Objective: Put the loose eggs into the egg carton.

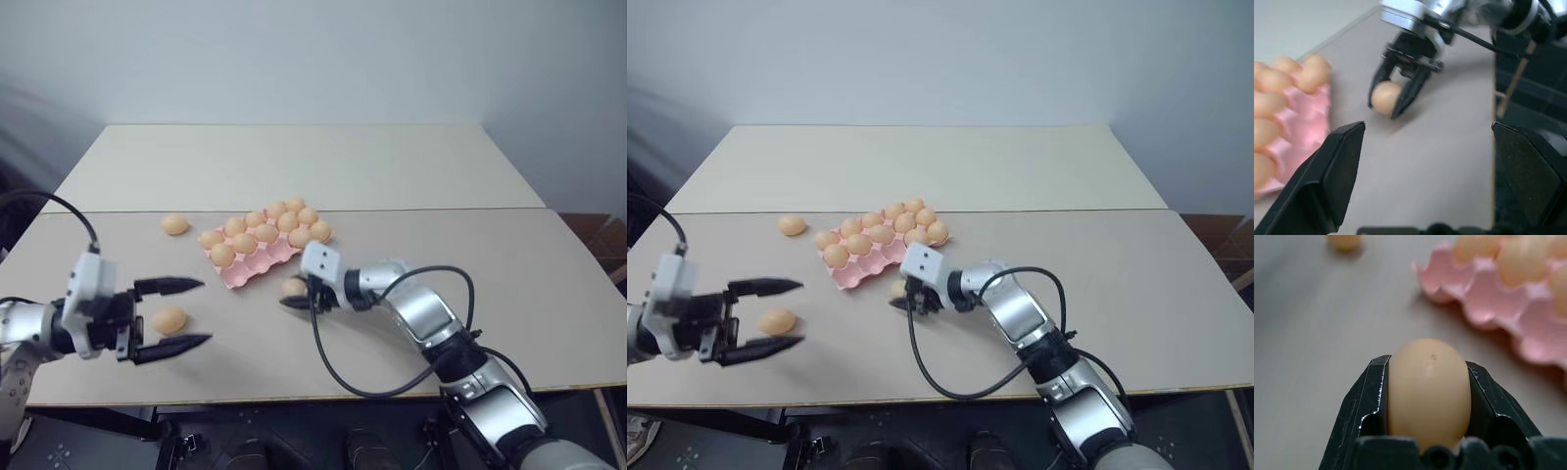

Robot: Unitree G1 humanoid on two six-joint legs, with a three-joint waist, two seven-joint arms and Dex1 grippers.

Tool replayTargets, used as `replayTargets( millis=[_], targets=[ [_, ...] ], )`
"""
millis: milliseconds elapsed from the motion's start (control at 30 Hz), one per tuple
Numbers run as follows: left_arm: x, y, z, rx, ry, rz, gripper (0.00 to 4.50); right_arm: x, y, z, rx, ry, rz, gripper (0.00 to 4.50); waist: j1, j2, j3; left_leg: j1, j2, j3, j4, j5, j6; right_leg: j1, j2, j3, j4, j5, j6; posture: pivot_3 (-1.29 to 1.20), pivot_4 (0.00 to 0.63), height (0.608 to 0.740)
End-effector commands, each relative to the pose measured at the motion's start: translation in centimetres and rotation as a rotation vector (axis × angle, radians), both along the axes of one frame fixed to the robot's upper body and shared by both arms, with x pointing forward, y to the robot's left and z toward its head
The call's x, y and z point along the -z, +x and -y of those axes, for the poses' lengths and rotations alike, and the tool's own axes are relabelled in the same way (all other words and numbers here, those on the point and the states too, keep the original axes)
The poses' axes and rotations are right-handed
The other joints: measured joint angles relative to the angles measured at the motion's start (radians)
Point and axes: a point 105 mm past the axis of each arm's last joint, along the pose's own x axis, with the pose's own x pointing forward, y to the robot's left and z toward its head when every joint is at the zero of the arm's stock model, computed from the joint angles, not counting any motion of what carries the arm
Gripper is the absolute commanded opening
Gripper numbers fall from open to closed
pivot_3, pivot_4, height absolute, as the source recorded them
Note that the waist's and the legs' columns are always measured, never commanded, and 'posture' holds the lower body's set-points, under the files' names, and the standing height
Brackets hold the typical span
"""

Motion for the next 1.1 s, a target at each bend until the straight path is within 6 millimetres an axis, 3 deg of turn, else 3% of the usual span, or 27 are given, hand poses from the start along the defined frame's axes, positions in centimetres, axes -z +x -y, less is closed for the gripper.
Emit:
replayTargets(
  millis=[33,200,367,633,700,867,1100],
  targets=[
    [-1.6,0.4,-0.3,-0.068,-0.062,0.065,4.50,-2.6,2.0,-0.7,0.082,0.095,0.103,1.73,-0.003,0.000,0.000,0.000,0.000,0.000,0.000,0.000,0.000,0.000,0.000,0.000,0.000,0.000,0.000,0.00,0.150,0.740],
    [-1.7,1.1,-0.2,-0.123,-0.098,0.091,4.50,-3.5,5.0,-2.0,0.230,0.161,0.149,1.73,-0.010,-0.001,0.000,-0.001,0.000,0.000,0.000,0.000,-0.001,0.000,-0.001,0.000,0.000,0.000,0.000,0.00,0.150,0.740],
    [-1.6,1.4,0.1,-0.135,-0.100,0.094,4.50,-3.2,6.1,-3.1,0.267,0.168,0.149,1.73,-0.019,-0.001,0.000,-0.001,0.000,0.000,0.000,0.001,-0.001,0.000,-0.001,0.000,0.000,0.000,0.000,0.00,0.150,0.740],
    [-1.1,1.3,-0.2,-0.150,-0.069,0.084,4.50,-4.2,5.8,-3.2,0.247,0.218,0.149,4.37,-0.020,-0.001,0.000,-0.001,0.000,0.000,0.000,0.001,-0.001,-0.001,-0.001,0.000,0.000,0.000,0.000,0.00,0.150,0.740],
    [-0.9,1.4,-0.3,-0.156,-0.059,0.084,4.50,-4.6,5.8,-3.1,0.252,0.236,0.157,4.44,-0.020,-0.001,0.000,-0.001,0.000,0.000,0.000,0.001,-0.001,-0.001,-0.001,0.000,0.000,0.000,0.000,0.00,0.150,0.740],
    [-1.0,1.7,-0.5,-0.167,-0.055,0.083,4.50,-6.1,4.8,-0.9,0.222,0.300,0.173,4.44,-0.016,-0.001,0.000,-0.002,0.000,-0.001,-0.001,0.001,-0.001,-0.001,-0.001,0.000,-0.001,0.000,0.000,0.00,0.150,0.740],
    [-0.6,1.6,-1.1,-0.148,-0.031,0.058,4.50,-5.0,-0.5,6.9,0.042,0.274,0.124,4.44,0.005,-0.001,0.000,-0.004,0.000,-0.001,-0.001,0.000,-0.001,0.000,-0.002,-0.003,-0.004,0.000,0.000,0.00,0.150,0.740]
  ],
)
